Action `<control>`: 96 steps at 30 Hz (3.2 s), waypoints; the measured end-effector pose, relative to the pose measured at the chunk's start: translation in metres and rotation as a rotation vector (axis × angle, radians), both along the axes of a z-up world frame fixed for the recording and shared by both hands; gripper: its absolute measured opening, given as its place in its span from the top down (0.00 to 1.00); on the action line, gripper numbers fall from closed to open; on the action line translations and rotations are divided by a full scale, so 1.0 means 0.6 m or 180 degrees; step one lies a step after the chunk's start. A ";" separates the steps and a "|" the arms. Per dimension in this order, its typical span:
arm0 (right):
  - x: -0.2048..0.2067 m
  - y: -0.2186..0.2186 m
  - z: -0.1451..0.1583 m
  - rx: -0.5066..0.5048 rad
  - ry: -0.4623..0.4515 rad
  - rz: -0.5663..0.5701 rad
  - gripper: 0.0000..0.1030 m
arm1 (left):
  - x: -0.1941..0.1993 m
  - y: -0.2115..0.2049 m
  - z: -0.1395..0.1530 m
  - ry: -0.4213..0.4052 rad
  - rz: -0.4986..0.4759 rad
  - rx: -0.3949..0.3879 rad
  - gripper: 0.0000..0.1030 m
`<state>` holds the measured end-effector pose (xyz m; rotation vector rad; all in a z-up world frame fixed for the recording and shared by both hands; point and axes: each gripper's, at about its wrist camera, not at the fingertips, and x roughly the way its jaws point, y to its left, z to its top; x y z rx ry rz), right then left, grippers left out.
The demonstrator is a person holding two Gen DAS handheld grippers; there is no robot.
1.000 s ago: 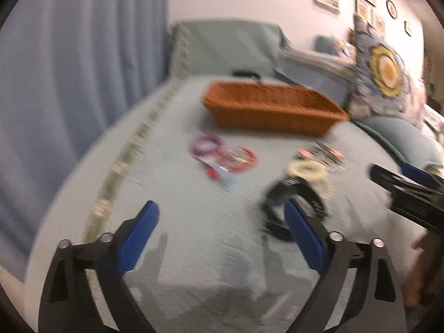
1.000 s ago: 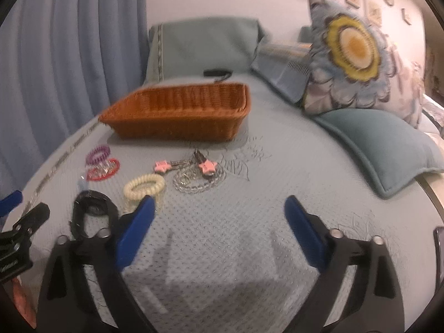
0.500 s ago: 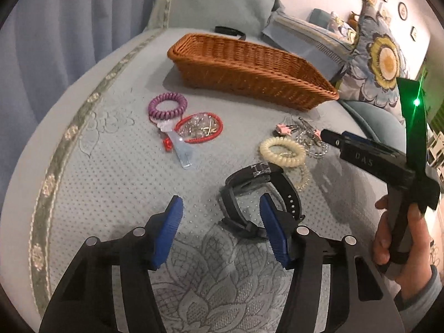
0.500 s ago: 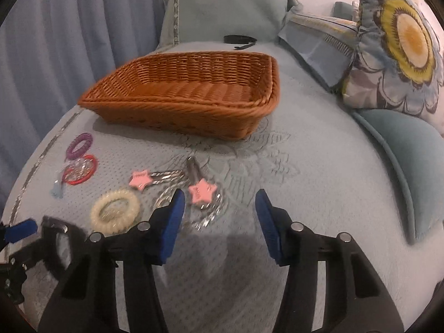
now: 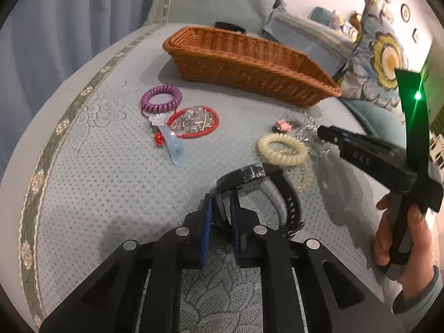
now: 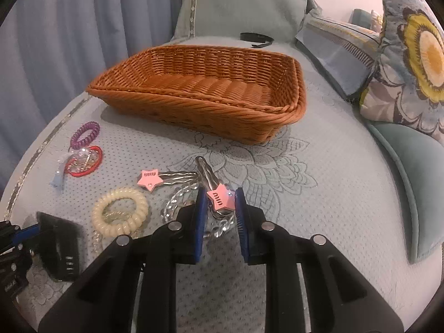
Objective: Organize jewelry
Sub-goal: 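Grasp the black watch with the left tool while the right tool grasps the pink star clip, then carry the watch and star clip to the basket and open both tools, then grasp the cream coil hair tie with the left tool while the right tool grasps the chain bracelet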
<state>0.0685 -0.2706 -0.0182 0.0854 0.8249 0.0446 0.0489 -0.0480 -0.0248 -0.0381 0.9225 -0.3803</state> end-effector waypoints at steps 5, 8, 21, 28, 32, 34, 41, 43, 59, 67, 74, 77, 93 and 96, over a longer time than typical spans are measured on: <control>-0.039 0.000 0.020 0.0205 -0.0110 -0.0004 0.82 | -0.006 0.012 0.009 -0.0086 -0.0012 -0.0049 0.90; -0.060 0.007 0.042 0.0288 -0.0217 0.0015 0.82 | -0.009 0.024 0.029 -0.0187 -0.0011 -0.0152 0.93; -0.049 -0.002 0.072 0.0472 -0.0290 0.0014 0.82 | 0.019 0.052 0.069 -0.0108 -0.0346 -0.0055 0.76; -0.065 -0.004 0.041 0.0492 -0.0193 0.0006 0.82 | 0.028 0.030 -0.009 0.0290 -0.0337 0.0227 0.73; -0.071 -0.011 0.050 0.0495 -0.0244 -0.0031 0.82 | 0.037 0.024 -0.010 0.0159 -0.0283 0.0264 0.85; -0.068 -0.013 0.070 0.0488 -0.0341 -0.0031 0.82 | 0.041 0.027 0.003 0.0074 -0.0244 0.0164 0.86; 0.034 -0.008 0.144 0.0211 -0.0529 -0.0071 0.82 | 0.111 -0.021 0.133 -0.0514 -0.0263 -0.0098 0.86; 0.086 -0.008 0.149 0.0157 -0.0437 -0.0074 0.82 | 0.159 -0.053 0.159 -0.0606 -0.0255 -0.0057 0.86; 0.242 -0.020 0.070 0.0292 0.0369 -0.0122 0.81 | 0.372 -0.171 0.064 0.0074 -0.0328 0.0433 0.84; 0.171 -0.040 0.101 0.0478 0.0100 -0.0093 0.57 | 0.302 -0.117 0.123 -0.0257 -0.0429 -0.0018 0.59; 0.045 -0.056 0.135 0.0645 -0.0342 -0.0094 0.57 | 0.173 -0.053 0.159 -0.0654 -0.0582 -0.0466 0.59; 0.002 -0.059 0.129 0.0738 -0.0441 -0.0136 0.57 | 0.129 -0.034 0.156 -0.0719 -0.0618 -0.0550 0.59; -0.053 -0.054 -0.001 0.0727 -0.0106 -0.0396 0.62 | 0.091 -0.030 0.034 -0.0275 -0.0641 -0.0438 0.60; -0.044 -0.048 -0.014 0.0661 0.0013 -0.0394 0.64 | 0.105 -0.047 0.017 -0.0180 -0.0700 -0.0393 0.63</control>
